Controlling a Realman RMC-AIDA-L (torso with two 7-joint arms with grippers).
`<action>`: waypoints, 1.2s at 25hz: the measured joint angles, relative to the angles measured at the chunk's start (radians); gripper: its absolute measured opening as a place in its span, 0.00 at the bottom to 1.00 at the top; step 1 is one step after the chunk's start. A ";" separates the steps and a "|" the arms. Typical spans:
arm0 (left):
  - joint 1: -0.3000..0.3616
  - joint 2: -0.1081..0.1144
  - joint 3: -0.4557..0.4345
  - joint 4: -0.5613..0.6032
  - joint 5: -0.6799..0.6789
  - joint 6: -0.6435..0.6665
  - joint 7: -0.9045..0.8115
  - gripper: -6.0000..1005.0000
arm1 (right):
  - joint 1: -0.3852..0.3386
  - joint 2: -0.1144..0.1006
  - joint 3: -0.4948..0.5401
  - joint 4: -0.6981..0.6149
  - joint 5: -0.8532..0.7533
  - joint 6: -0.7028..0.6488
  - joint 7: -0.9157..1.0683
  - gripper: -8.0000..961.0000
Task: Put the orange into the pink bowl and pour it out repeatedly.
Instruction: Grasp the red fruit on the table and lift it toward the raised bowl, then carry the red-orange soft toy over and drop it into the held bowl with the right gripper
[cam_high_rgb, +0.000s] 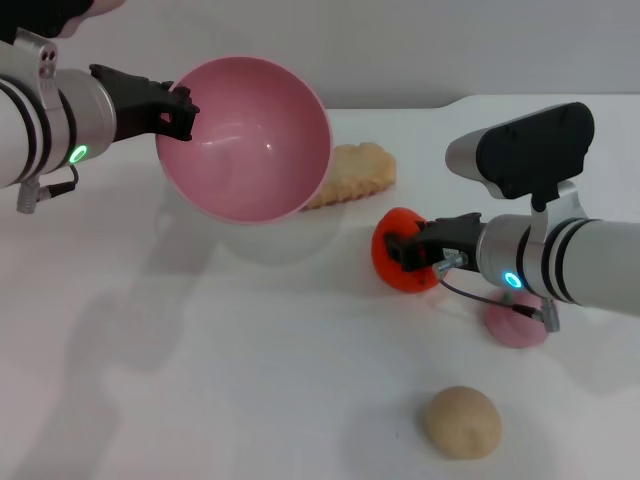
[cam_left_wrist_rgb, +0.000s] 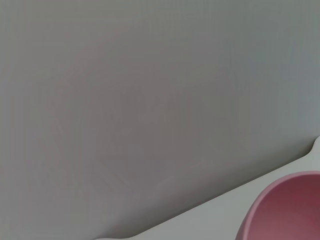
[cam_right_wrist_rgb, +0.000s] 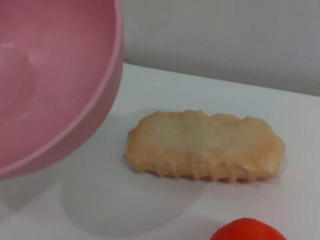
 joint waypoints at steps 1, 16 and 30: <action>0.001 0.000 0.000 -0.001 0.001 0.001 0.000 0.06 | -0.003 0.000 0.000 -0.003 0.000 -0.007 0.000 0.53; 0.008 -0.002 0.013 -0.046 -0.002 0.017 0.000 0.06 | -0.213 0.007 0.058 -0.637 -0.222 0.172 -0.036 0.16; -0.033 -0.006 0.092 -0.069 -0.016 0.054 -0.014 0.05 | -0.136 0.000 -0.081 -0.581 -0.226 0.076 0.015 0.07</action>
